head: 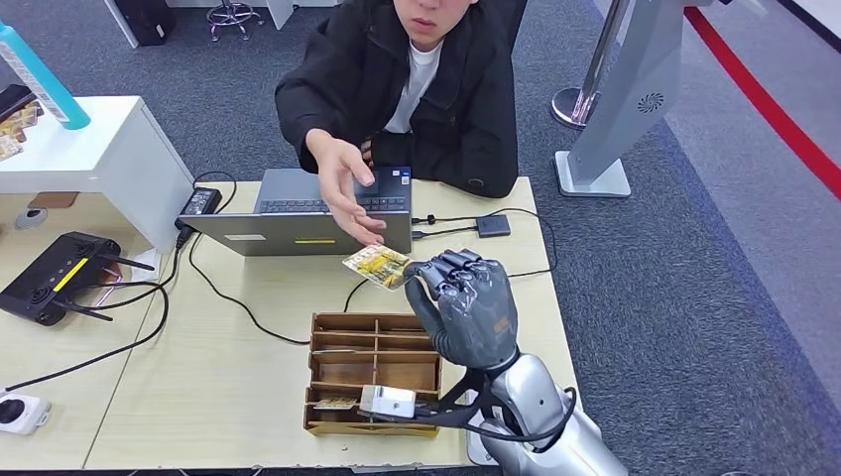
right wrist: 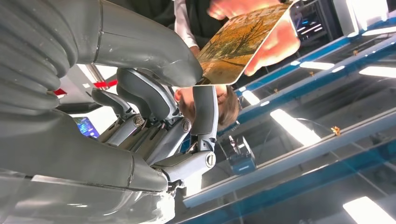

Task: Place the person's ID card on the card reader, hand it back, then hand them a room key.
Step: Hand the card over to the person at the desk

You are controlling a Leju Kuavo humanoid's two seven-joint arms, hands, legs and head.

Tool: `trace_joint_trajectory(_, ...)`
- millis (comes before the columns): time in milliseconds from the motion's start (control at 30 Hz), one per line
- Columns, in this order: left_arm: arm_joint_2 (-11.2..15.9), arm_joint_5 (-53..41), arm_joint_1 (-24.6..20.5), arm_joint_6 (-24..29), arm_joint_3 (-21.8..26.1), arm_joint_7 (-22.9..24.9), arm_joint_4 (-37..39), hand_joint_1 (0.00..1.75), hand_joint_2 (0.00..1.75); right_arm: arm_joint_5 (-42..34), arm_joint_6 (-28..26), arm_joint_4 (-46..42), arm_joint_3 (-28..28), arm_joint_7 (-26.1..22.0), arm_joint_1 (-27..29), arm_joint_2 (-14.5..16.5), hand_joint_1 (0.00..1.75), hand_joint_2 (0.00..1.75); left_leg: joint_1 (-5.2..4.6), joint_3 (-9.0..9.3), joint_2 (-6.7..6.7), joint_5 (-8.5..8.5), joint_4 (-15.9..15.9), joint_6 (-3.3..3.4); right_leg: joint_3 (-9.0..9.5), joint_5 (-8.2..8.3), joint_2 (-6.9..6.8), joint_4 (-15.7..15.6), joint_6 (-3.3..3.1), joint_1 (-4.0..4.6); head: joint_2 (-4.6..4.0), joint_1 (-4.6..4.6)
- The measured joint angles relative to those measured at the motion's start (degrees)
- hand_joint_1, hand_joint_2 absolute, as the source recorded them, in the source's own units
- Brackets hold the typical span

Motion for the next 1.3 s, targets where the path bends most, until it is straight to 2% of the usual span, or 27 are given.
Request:
trace_joint_trajectory(333, 0.0, -0.3, -0.1, 0.3, -0.1, 0.9, 0.0, 0.00, 0.00, 0.0, 3.5, 5.7, 1.8, 2.3, -5.3, 3.1, 1.75, 1.75, 0.00, -0.01, -0.02, -0.01, 0.0, 0.00, -0.01, -0.01, -0.01, 0.0, 0.00, 0.00, 0.00, 0.00)
trace_joint_trajectory(367, 0.0, -0.3, -0.1, 0.3, -0.1, 0.9, -0.1, 0.00, 0.00, 0.0, 3.6, 6.0, 1.9, 2.3, -5.5, 3.2, 1.54, 1.75, 0.00, -0.01, -0.02, -0.01, 0.0, 0.00, -0.01, -0.01, -0.01, 0.0, 0.00, 0.00, 0.00, 0.00)
trace_joint_trajectory(467, 0.0, -0.2, -0.1, 0.4, -0.1, 0.9, -0.1, 0.00, 0.00, -0.3, 4.0, 6.7, 2.5, 2.6, -6.0, 3.6, 0.23, 1.75, 0.00, -0.01, -0.01, -0.01, 0.0, 0.00, -0.01, -0.01, -0.01, 0.0, 0.00, 0.00, 0.00, 0.00)
trace_joint_trajectory(500, 0.0, -0.1, -0.1, 0.4, -0.2, 0.9, -0.1, 0.00, 0.00, -0.5, 4.1, 6.9, 2.7, 2.7, -6.1, 3.6, 0.00, 1.75, 0.00, -0.01, -0.01, -0.01, 0.0, 0.00, -0.01, -0.01, -0.01, 0.0, 0.00, 0.00, 0.00, 0.00)
trace_joint_trajectory(633, 0.0, 0.2, -0.1, 0.5, -0.4, 0.9, -0.1, 0.00, 0.00, -1.0, 4.3, 7.4, 3.4, 2.9, -6.3, 3.7, 0.00, 1.75, 0.00, -0.01, -0.01, -0.01, 0.0, 0.00, -0.01, -0.01, -0.01, 0.0, 0.00, 0.00, 0.00, 0.01)
trace_joint_trajectory(767, 0.0, 0.5, -0.1, 0.5, -0.5, 0.9, -0.1, 0.00, 0.00, -1.0, 4.3, 7.5, 3.8, 2.9, -6.3, 3.7, 0.00, 0.00, 0.00, -0.01, -0.01, -0.01, 0.0, 0.00, -0.02, -0.01, -0.01, 0.0, 0.00, 0.00, 0.00, 0.00)
trace_joint_trajectory(1300, 0.0, 0.8, -0.1, 0.5, -0.6, 0.8, -0.1, 0.00, 0.00, -2.6, 4.2, 7.4, 4.5, 2.8, -5.6, 3.7, 0.00, 0.00, 0.00, -0.01, 0.00, -0.01, 0.0, 0.00, -0.03, -0.01, 0.00, 0.0, 0.00, 0.00, 0.00, 0.00)
